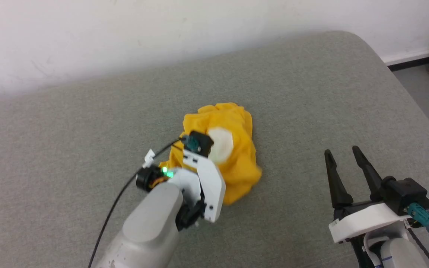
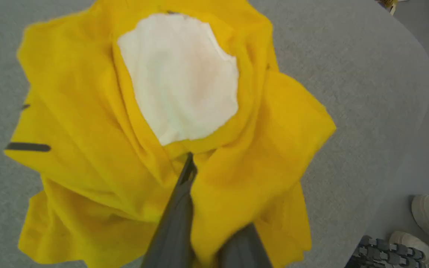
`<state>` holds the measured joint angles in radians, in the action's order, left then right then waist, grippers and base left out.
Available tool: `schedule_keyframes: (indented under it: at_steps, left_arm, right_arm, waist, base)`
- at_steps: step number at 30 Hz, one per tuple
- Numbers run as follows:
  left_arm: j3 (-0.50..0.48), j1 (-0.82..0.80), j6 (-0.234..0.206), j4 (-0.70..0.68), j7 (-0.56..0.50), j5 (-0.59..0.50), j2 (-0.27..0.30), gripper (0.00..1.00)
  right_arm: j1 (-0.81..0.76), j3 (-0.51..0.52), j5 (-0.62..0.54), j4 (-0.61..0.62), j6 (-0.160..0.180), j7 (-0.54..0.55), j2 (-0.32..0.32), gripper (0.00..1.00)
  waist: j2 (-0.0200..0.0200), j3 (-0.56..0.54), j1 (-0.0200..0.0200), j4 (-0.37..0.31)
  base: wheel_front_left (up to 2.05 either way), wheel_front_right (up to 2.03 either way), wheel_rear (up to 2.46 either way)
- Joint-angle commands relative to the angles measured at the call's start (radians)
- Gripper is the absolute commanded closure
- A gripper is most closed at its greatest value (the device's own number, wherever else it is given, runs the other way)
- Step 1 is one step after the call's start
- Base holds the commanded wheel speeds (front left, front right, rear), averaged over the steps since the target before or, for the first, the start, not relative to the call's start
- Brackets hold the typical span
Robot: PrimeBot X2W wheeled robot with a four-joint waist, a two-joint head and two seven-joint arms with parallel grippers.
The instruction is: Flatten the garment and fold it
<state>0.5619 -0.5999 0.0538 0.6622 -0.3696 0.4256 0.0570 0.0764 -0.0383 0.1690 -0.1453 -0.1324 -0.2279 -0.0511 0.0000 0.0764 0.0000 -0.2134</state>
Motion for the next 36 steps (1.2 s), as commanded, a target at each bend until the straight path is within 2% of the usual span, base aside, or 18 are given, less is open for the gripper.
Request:
schedule_keyframes:
  at_steps: [1, 2, 3, 4, 8, 14, 17, 22, 26, 31, 36]
  left_arm:
    - [0.014, 0.016, 0.011, 0.023, -0.031, 0.018, -0.003, 1.0]
    - [0.025, 0.02, 0.017, 0.035, -0.046, 0.024, -0.004, 0.67]
    - [0.034, 0.023, 0.02, 0.042, -0.052, 0.028, -0.004, 0.13]
    - [0.04, 0.026, 0.022, 0.045, -0.053, 0.034, -0.005, 0.0]
    - [0.041, 0.031, 0.031, 0.012, 0.02, 0.058, -0.006, 0.0]
    - [-0.022, 0.078, 0.018, -0.127, 0.28, 0.084, 0.003, 0.0]
    - [-0.047, 0.119, -0.011, -0.201, 0.397, 0.057, 0.039, 0.0]
    - [-0.107, 0.209, -0.086, -0.304, 0.556, 0.024, 0.102, 0.0]
    - [-0.167, 0.29, -0.151, -0.357, 0.613, 0.008, 0.136, 0.0]
    - [-0.259, 0.364, -0.217, -0.429, 0.63, -0.033, 0.157, 0.0]
    - [-0.381, 0.432, -0.221, -0.578, 0.631, -0.113, 0.122, 0.0]
  right_arm:
    - [-0.003, -0.004, 0.007, -0.003, 0.002, 0.001, 0.001, 0.0]
    - [-0.003, -0.005, 0.008, -0.005, 0.002, 0.001, 0.001, 0.0]
    - [-0.004, -0.006, 0.009, -0.006, 0.002, 0.001, 0.001, 0.0]
    - [-0.005, -0.007, 0.01, -0.007, 0.002, 0.002, 0.001, 0.0]
    - [-0.011, -0.005, 0.004, -0.006, 0.002, 0.007, 0.001, 0.0]
    - [-0.015, -0.001, -0.008, 0.012, 0.002, 0.019, 0.001, 0.0]
    - [-0.018, 0.006, -0.014, 0.029, 0.002, 0.025, 0.001, 0.0]
    - [-0.021, 0.011, -0.021, 0.054, 0.002, 0.039, 0.001, 0.0]
    - [-0.022, 0.002, -0.023, 0.072, 0.002, 0.05, 0.001, 0.0]
    - [-0.018, -0.012, -0.025, 0.081, 0.002, 0.062, 0.001, 0.0]
    - [-0.009, -0.05, -0.044, 0.092, 0.002, 0.105, 0.001, 0.0]
  waist:
    - [0.0, 0.005, 0.0, -0.009]
    - [0.0, 0.006, 0.0, -0.009]
    - [0.0, 0.007, 0.0, -0.008]
    - [0.0, 0.007, 0.0, -0.006]
    - [0.0, 0.004, 0.0, 0.015]
    - [0.0, -0.01, 0.0, 0.054]
    - [0.0, -0.014, 0.0, 0.079]
    - [0.0, -0.022, 0.0, 0.117]
    - [0.0, -0.022, 0.0, 0.142]
    - [0.0, -0.011, 0.0, 0.17]
    - [0.0, 0.017, 0.0, 0.203]
  base:
    - [0.0, 0.0, 0.0]
    - [0.0, 0.0, 0.0]
    - [0.0, 0.0, 0.0]
    - [0.0, 0.0, 0.0]
    - [0.0, 0.0, 0.0]
    - [0.0, 0.0, 0.0]
    - [0.0, 0.0, 0.0]
    - [0.0, 0.0, 0.0]
    - [0.0, 0.0, 0.0]
    - [0.0, 0.0, 0.0]
    - [0.0, 0.0, 0.0]
